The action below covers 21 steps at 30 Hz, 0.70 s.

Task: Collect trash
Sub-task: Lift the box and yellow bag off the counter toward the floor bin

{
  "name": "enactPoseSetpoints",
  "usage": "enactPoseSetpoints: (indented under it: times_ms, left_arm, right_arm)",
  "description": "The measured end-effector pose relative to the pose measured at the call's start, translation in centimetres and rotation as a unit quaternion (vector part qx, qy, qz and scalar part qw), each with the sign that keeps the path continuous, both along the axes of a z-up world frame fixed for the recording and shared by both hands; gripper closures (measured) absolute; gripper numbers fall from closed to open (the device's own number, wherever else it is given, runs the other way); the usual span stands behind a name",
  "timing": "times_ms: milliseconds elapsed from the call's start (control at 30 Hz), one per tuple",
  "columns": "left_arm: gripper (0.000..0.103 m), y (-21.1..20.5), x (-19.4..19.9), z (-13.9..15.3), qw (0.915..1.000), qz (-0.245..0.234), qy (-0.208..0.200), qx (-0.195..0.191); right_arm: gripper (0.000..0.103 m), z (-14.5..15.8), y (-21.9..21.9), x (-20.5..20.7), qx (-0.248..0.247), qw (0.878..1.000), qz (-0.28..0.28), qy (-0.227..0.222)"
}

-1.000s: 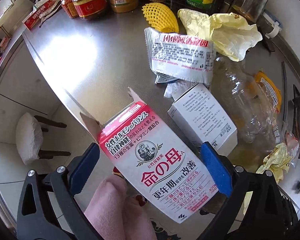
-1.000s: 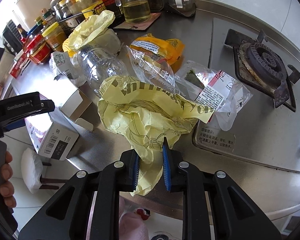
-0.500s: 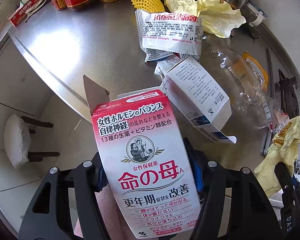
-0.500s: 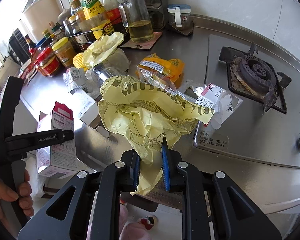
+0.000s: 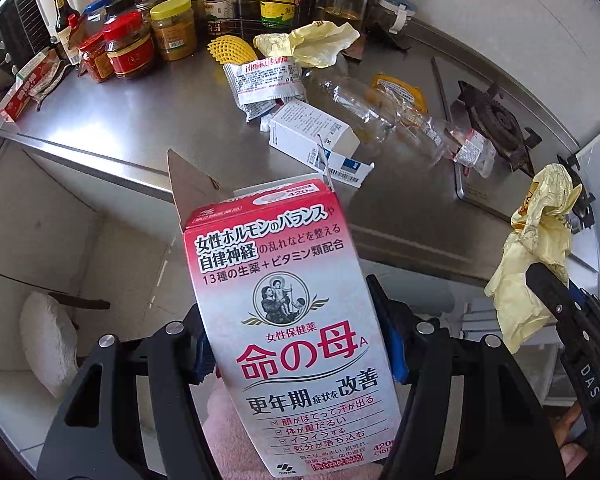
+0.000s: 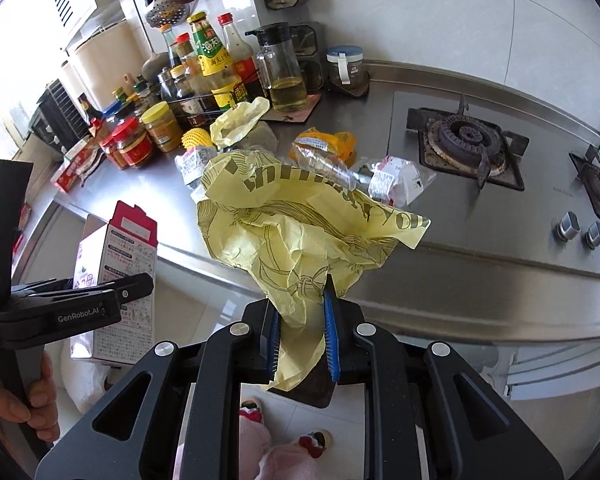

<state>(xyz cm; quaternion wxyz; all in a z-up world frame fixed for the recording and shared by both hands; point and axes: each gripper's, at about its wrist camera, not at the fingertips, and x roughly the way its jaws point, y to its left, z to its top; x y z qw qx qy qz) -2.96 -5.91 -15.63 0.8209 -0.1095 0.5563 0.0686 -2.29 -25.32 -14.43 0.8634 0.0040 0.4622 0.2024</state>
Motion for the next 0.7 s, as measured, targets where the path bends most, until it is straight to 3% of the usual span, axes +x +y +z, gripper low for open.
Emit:
enactPoseSetpoints:
  times_ms: [167,300,467,700]
  left_arm:
    - [0.042,-1.3,-3.3,-4.0,0.9981,-0.052,0.032,-0.003]
    - [0.042,-1.3,-5.3,-8.9,0.9944,-0.078,0.069,-0.014]
    - [0.042,-1.5,-7.4,-16.0,0.9890,-0.110,0.099,-0.011]
    - [0.042,-2.2,-7.3,-26.1,0.9823,-0.146,0.115,-0.023]
  right_arm:
    - [0.083,-3.9,0.1,-3.4,-0.006,0.999,-0.022,0.041]
    - [0.083,-8.6,0.4,-5.4,-0.012,0.995,-0.040,0.091]
    - [0.083,-15.6,0.6,-6.7,-0.015,0.989,-0.059,0.133]
    - [0.083,-26.5,0.2,-5.3,0.031,0.978,-0.100,0.182]
